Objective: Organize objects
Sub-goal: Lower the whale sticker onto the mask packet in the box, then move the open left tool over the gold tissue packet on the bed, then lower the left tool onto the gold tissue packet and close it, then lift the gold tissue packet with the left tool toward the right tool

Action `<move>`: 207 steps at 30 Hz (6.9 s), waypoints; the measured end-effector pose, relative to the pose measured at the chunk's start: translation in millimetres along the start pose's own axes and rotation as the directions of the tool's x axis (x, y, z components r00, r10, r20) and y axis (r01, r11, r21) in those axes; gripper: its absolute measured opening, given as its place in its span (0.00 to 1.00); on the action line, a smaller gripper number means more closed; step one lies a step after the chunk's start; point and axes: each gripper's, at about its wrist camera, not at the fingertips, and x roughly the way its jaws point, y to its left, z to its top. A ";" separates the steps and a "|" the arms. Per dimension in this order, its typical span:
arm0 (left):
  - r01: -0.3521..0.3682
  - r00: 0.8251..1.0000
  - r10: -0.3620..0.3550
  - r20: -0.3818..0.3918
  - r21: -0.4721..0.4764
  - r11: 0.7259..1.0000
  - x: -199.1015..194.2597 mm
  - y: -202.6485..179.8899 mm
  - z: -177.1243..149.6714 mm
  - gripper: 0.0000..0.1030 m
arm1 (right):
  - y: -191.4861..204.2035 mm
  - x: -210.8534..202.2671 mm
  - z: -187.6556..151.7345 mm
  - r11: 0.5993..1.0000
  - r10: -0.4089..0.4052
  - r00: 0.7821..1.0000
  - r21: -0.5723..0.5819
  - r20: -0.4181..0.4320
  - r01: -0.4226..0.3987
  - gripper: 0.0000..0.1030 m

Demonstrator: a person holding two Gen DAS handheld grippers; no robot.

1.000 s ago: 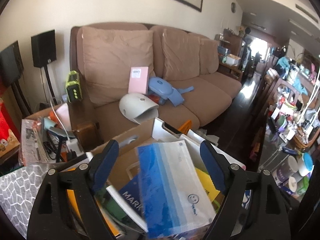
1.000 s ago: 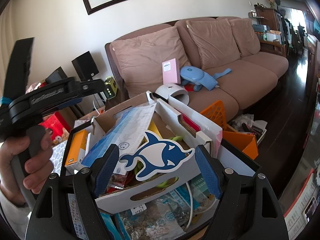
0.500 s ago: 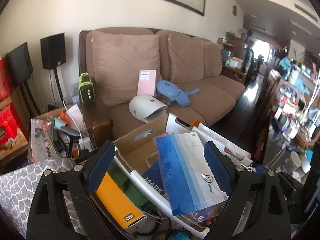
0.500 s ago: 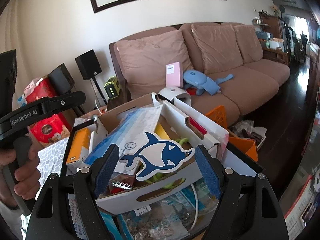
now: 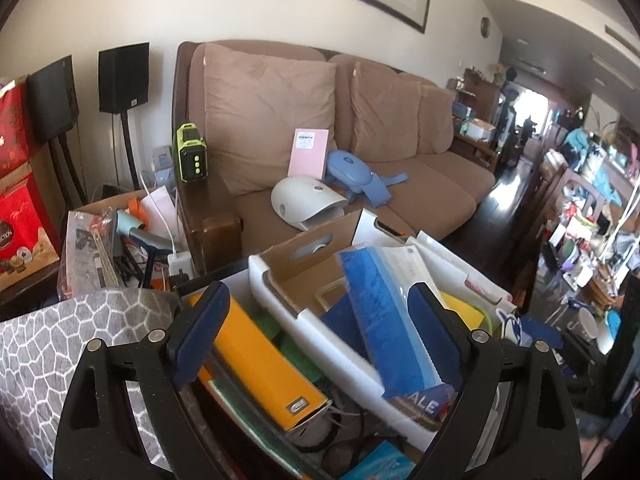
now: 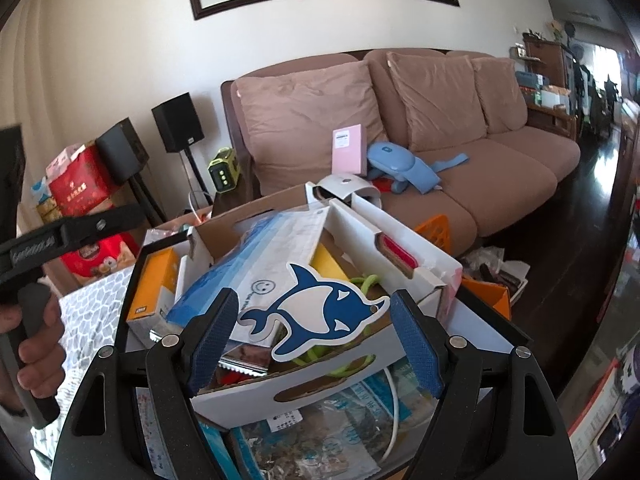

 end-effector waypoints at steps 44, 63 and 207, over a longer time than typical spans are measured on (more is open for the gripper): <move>-0.015 0.999 0.008 -0.037 -0.180 0.983 -47.0 63.6 -41.6 0.88 | 38.5 21.7 6.4 0.993 0.029 0.998 -0.114 -0.057 -0.035 0.99; -0.054 0.999 0.052 -0.016 -0.213 0.976 -73.5 89.7 -47.4 0.88 | 50.5 -22.0 9.5 0.991 0.067 0.993 -0.119 0.092 -0.056 0.99; -0.437 0.899 0.390 -0.200 -0.470 0.767 -179.7 264.7 -210.1 0.16 | 224.9 -4.1 -72.1 0.823 0.207 0.967 -0.509 -0.147 -0.253 0.99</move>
